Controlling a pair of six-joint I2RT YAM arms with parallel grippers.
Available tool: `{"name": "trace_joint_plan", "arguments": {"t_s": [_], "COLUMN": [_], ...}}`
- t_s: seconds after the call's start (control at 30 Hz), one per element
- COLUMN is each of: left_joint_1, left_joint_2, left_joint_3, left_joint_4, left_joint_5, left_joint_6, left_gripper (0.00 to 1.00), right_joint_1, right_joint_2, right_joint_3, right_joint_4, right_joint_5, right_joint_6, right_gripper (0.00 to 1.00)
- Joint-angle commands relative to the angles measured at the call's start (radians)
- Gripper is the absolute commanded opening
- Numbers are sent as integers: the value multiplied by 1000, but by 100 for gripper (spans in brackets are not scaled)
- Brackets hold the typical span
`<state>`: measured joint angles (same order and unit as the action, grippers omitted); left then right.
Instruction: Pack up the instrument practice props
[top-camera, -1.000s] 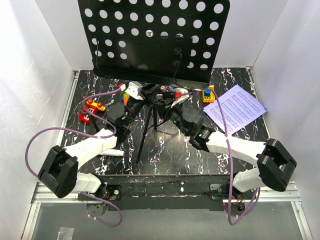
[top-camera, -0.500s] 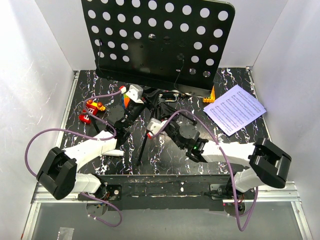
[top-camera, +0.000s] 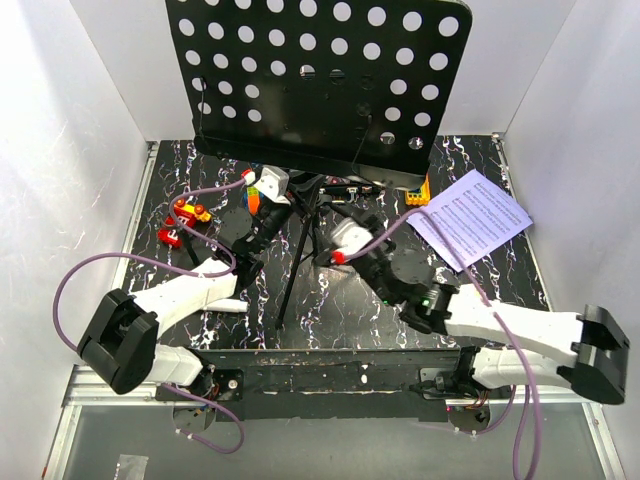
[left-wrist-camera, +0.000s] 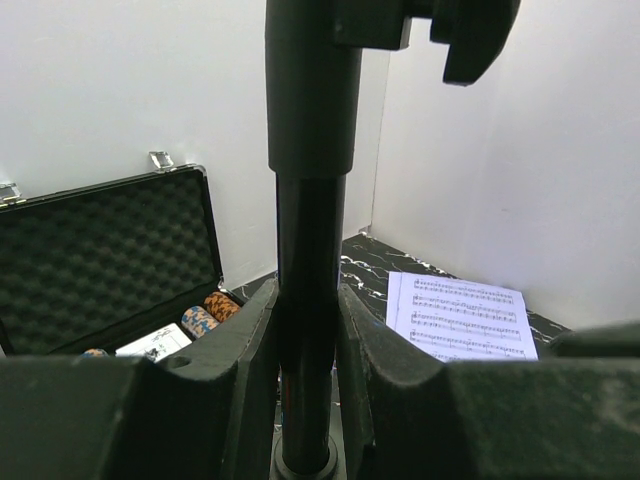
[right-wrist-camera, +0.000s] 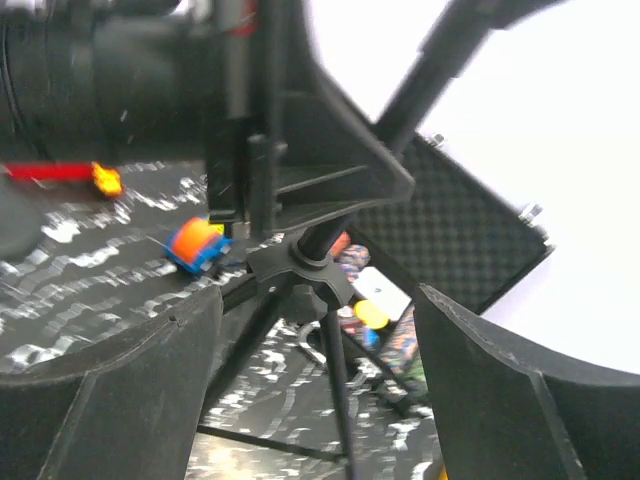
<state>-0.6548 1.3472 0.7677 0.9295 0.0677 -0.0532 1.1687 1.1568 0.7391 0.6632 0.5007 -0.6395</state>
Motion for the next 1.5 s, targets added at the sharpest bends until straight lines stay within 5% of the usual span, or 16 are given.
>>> {"name": "trace_joint_plan", "arguments": {"t_s": [0.0, 0.17, 0.3, 0.43, 0.7, 1.47], "left_joint_1": [6, 4, -3, -12, -26, -31], "left_joint_2": [18, 15, 10, 4, -6, -10], "left_joint_3": [5, 16, 22, 28, 30, 15], "left_joint_4": [-136, -149, -158, -164, -172, -162], "left_joint_5": [-31, -32, -35, -37, -34, -20], "left_joint_6": [3, -2, -2, 0, 15, 19], "left_gripper": [0, 0, 0, 0, 0, 0], "right_joint_1": [-4, -107, -292, -406, -448, -445], "right_joint_2": [-123, -192, -201, -145, 13, 112], "right_joint_3": [23, -12, -30, 2, 124, 167], "right_joint_4": [-210, -347, -356, -298, -286, -280], "right_joint_5": [15, -57, -285, -425, -565, -508], "right_joint_6": [481, 1033, 1456, 1672, 1738, 1715], "right_gripper": [85, 84, 81, 79, 78, 50]}}
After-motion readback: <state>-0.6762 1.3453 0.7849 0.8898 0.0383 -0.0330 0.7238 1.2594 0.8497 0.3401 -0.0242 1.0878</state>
